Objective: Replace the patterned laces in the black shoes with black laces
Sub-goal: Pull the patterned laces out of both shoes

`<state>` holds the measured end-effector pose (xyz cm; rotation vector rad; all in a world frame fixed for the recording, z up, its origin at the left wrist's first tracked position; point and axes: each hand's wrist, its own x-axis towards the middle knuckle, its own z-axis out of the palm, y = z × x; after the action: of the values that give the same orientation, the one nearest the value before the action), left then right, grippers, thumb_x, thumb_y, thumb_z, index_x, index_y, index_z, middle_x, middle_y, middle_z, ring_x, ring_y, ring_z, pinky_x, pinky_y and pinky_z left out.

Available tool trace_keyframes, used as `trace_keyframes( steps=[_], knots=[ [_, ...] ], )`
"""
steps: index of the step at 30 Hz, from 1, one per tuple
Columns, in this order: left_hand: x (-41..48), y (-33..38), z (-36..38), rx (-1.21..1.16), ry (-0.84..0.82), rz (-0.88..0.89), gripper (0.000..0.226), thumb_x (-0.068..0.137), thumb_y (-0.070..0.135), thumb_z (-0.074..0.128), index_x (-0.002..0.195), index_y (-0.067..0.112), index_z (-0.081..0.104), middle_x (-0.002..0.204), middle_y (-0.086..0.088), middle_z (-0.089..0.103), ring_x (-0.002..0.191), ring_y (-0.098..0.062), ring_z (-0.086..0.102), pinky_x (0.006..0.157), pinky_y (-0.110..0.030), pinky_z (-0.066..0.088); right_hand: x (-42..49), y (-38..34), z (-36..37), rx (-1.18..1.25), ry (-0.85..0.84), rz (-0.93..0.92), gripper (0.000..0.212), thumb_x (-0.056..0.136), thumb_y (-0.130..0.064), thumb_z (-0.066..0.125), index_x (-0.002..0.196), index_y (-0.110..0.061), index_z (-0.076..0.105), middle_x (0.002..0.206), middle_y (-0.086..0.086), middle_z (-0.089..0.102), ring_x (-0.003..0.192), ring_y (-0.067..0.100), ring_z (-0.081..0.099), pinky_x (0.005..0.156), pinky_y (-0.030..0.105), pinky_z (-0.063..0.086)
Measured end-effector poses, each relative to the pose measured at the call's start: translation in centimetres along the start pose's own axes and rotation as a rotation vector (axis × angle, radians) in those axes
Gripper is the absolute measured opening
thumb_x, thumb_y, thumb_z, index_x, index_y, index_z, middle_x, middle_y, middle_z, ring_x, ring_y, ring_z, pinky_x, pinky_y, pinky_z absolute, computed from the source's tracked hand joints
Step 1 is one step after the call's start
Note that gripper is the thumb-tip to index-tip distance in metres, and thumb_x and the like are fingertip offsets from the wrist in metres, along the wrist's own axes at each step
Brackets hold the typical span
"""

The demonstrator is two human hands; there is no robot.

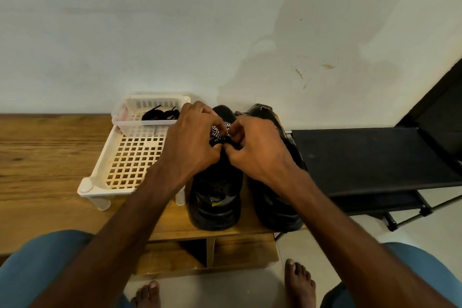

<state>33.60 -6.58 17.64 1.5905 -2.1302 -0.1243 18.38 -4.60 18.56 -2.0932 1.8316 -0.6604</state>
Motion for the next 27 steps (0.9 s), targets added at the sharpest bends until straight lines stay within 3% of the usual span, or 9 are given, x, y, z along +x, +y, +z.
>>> trace_keyframes(
  steps=[4,8,12,17,20,22,24,26,27],
  knots=[
    [0.1,0.3,1.0,-0.003,0.026,0.009,0.025,0.073,0.022,0.086,0.096,0.029,0.076,0.126,0.008,0.054,0.125,-0.012,0.039,0.073,-0.024,0.038,-0.1,0.4,1.2,-0.038,0.003,0.028,0.033,0.086,-0.027,0.078,0.113,-0.014,0.066,0.096,0.002,0.070,0.087,0.022,0.069,0.078,0.041,0.062],
    [0.4,0.1,1.4,-0.043,0.077,0.049,0.010,0.076,0.023,0.085,0.082,0.026,0.078,0.120,0.010,0.057,0.119,-0.009,0.040,0.066,-0.018,0.029,0.2,0.8,0.6,0.068,0.060,0.145,0.027,0.082,-0.024,0.081,0.107,-0.017,0.072,0.082,-0.002,0.072,0.080,0.015,0.070,0.077,0.034,0.061],
    [0.7,-0.2,1.6,-0.018,0.123,0.080,0.010,0.073,0.027,0.085,0.075,0.027,0.076,0.119,0.010,0.057,0.119,-0.012,0.044,0.081,-0.029,0.036,0.3,0.9,0.4,0.120,0.077,0.211,0.027,0.080,-0.025,0.082,0.104,-0.019,0.073,0.081,-0.002,0.072,0.078,0.012,0.070,0.072,0.027,0.059],
    [1.4,-2.4,0.8,-0.168,0.288,-0.178,0.005,0.074,0.030,0.079,0.072,0.028,0.075,0.108,0.009,0.067,0.108,-0.015,0.058,0.081,-0.038,0.052,0.1,0.6,0.7,0.115,0.091,0.208,0.035,0.080,-0.018,0.078,0.114,-0.017,0.070,0.090,0.002,0.074,0.090,0.018,0.071,0.086,0.032,0.059],
    [1.7,-4.2,0.4,-0.321,0.234,-0.354,0.012,0.078,0.031,0.079,0.086,0.023,0.082,0.098,0.003,0.076,0.094,-0.016,0.068,0.081,-0.034,0.053,0.1,0.7,0.8,0.102,0.098,0.197,0.043,0.081,-0.020,0.078,0.121,-0.017,0.064,0.094,0.000,0.073,0.093,0.017,0.069,0.085,0.029,0.057],
    [1.5,-4.0,0.5,-0.334,0.225,-0.333,0.022,0.077,0.021,0.080,0.099,0.021,0.079,0.110,-0.001,0.075,0.104,-0.019,0.067,0.097,-0.038,0.051,0.1,0.9,0.9,0.110,0.100,0.194,0.047,0.080,-0.021,0.079,0.123,-0.018,0.062,0.093,-0.002,0.072,0.091,0.015,0.069,0.083,0.029,0.057],
    [1.6,-3.0,0.4,-0.308,0.214,-0.197,0.030,0.075,0.020,0.081,0.104,0.026,0.077,0.126,0.001,0.067,0.123,-0.021,0.056,0.111,-0.039,0.039,0.2,1.1,1.1,0.120,0.102,0.196,0.049,0.078,-0.023,0.081,0.123,-0.020,0.062,0.092,-0.003,0.073,0.089,0.013,0.070,0.082,0.029,0.059],
    [1.5,-1.3,0.4,-0.240,0.081,-0.079,0.028,0.076,0.025,0.083,0.103,0.033,0.077,0.141,0.004,0.055,0.136,-0.023,0.038,0.111,-0.034,0.028,0.2,1.2,1.1,0.128,0.102,0.193,0.051,0.077,-0.024,0.082,0.123,-0.020,0.061,0.092,-0.003,0.073,0.087,0.012,0.070,0.078,0.027,0.058],
    [1.4,-0.7,0.6,-0.197,0.010,-0.051,0.028,0.076,0.029,0.084,0.102,0.036,0.077,0.148,0.005,0.049,0.140,-0.024,0.031,0.112,-0.038,0.028,0.2,1.3,1.1,0.132,0.099,0.188,0.052,0.077,-0.025,0.082,0.124,-0.020,0.060,0.093,-0.003,0.072,0.086,0.012,0.070,0.078,0.027,0.059]
  ],
)
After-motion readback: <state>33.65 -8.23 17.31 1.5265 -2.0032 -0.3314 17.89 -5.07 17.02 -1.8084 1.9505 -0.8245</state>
